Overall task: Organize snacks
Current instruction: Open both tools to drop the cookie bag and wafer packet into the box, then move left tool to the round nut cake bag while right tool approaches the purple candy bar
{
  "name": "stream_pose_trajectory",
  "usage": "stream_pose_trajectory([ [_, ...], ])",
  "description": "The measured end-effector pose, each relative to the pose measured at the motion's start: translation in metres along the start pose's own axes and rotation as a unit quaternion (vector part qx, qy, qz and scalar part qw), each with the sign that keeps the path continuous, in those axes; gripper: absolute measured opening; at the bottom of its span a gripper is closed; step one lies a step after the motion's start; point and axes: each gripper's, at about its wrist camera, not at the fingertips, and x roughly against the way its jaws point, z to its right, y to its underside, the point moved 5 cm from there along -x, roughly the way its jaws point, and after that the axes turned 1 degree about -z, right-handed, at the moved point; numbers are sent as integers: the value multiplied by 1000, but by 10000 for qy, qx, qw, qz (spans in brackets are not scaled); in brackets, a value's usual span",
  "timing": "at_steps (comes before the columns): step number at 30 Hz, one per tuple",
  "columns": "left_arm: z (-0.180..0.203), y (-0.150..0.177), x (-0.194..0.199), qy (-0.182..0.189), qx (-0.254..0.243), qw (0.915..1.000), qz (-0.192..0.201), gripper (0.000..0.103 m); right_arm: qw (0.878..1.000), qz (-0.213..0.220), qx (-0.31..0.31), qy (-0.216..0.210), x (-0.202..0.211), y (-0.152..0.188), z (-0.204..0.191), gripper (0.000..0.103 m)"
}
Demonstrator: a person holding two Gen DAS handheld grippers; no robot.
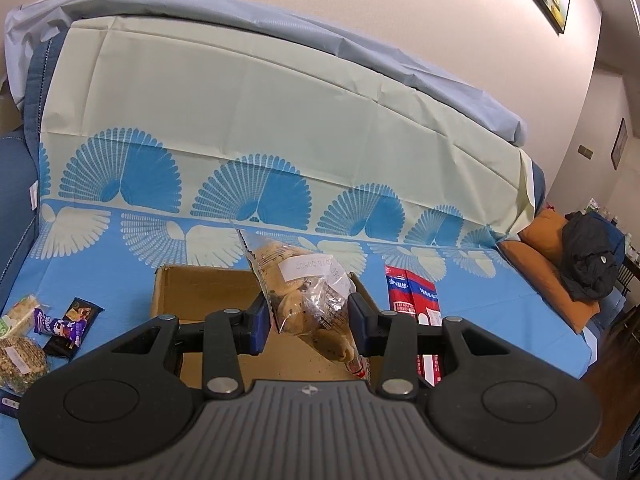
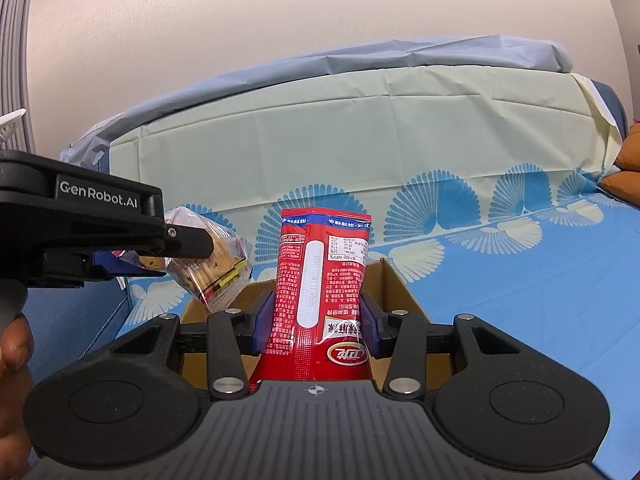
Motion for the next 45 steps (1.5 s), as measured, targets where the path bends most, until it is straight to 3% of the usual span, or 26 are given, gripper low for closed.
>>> stream_pose_trajectory([
  [11,3,-1,0,47,7,10000,-73,46,10000,-19,-12,-32,-1,1,0,47],
  [12,2,0,0,48,37,9999,-116,54,10000,-63,-22,-71,-2,1,0,49],
  [13,2,0,0,60,74,9999,-144,70,9999,-114,-27,-74,-4,2,0,52],
  [15,2,2,3,23,56,9999,-110,81,9997,-230,19,-58,-8,5,-1,66],
  [16,2,4,6,-24,-5,10000,-81,81,9997,-238,46,-46,-8,6,-2,69],
  [22,-5,23,32,-79,-153,9998,133,81,9995,-264,165,-10,-9,10,-6,71],
  [28,-32,60,73,-239,42,9996,106,82,9992,-259,309,-45,-9,12,-13,71],
  [34,-58,98,115,-159,-71,9997,160,82,9989,-284,302,-237,-5,13,-20,71],
  [41,-97,143,143,-317,329,9989,38,81,9991,-225,-8,-365,16,12,-18,71],
  [42,-102,148,145,-312,388,9988,-8,79,9991,-209,29,-373,18,13,-20,71],
  [44,-110,154,150,-233,457,9986,-89,64,9989,-179,179,-386,24,16,-26,71],
  [45,-114,156,152,-225,471,9986,-126,51,9987,-162,267,-402,26,17,-29,71],
])
